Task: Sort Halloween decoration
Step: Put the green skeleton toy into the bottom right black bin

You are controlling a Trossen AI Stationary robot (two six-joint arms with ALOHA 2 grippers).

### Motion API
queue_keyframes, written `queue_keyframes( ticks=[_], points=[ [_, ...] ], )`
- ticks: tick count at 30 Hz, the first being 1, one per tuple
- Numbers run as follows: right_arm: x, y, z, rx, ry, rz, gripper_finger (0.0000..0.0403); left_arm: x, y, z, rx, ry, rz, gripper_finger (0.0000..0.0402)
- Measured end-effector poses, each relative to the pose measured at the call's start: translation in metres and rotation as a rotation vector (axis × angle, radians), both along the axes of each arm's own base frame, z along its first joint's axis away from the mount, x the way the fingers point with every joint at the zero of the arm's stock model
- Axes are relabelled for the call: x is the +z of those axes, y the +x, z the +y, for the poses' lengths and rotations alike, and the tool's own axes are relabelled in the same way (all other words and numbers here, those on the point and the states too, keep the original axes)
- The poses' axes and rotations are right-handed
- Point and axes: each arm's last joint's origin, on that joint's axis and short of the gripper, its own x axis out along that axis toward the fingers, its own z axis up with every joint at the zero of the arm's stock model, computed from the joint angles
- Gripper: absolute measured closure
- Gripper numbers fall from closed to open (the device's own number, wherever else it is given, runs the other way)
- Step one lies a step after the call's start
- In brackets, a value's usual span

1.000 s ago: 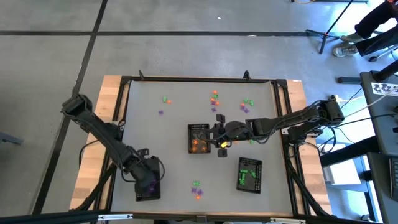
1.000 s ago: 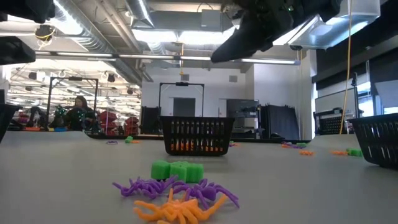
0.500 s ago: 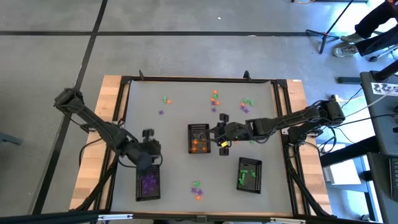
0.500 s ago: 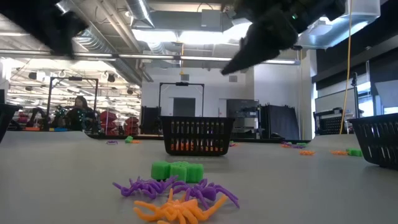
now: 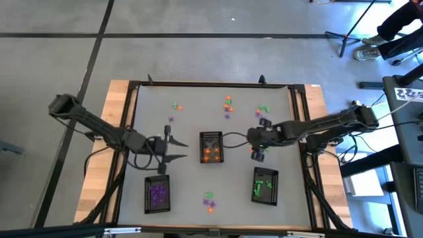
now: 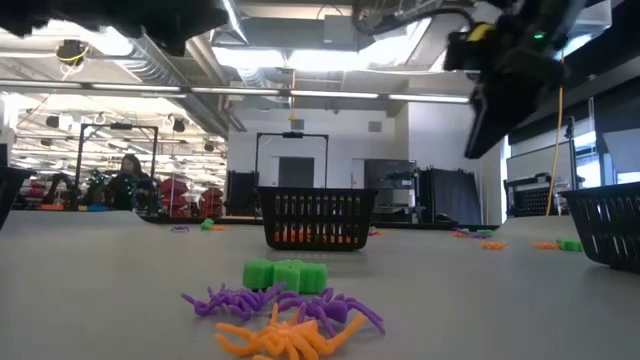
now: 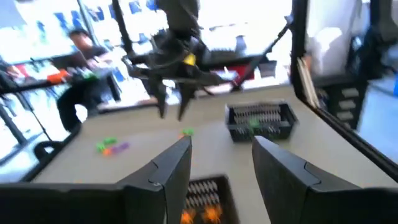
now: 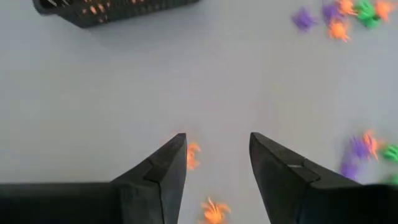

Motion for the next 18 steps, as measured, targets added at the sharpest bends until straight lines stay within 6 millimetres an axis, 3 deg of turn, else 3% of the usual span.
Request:
queue_keyframes(
  ticks=[4, 10, 18],
  points=[
    [-0.010, -0.030, -0.005, -0.063, 0.014, -0.010, 0.0230, -0.001, 0.000, 0.010, 0.041, -0.031, -0.097, 0.0240],
    [-0.038, -0.072, -0.012, -0.327, 0.112, -0.021, 0.0230, -0.003, 0.005, 0.020, 0.093, -0.035, -0.134, 0.0240],
    [-0.058, -0.084, -0.014, -0.486, 0.170, 0.014, 0.0230, -0.009, 0.013, 0.024, 0.121, -0.039, -0.127, 0.0240]
  ],
)
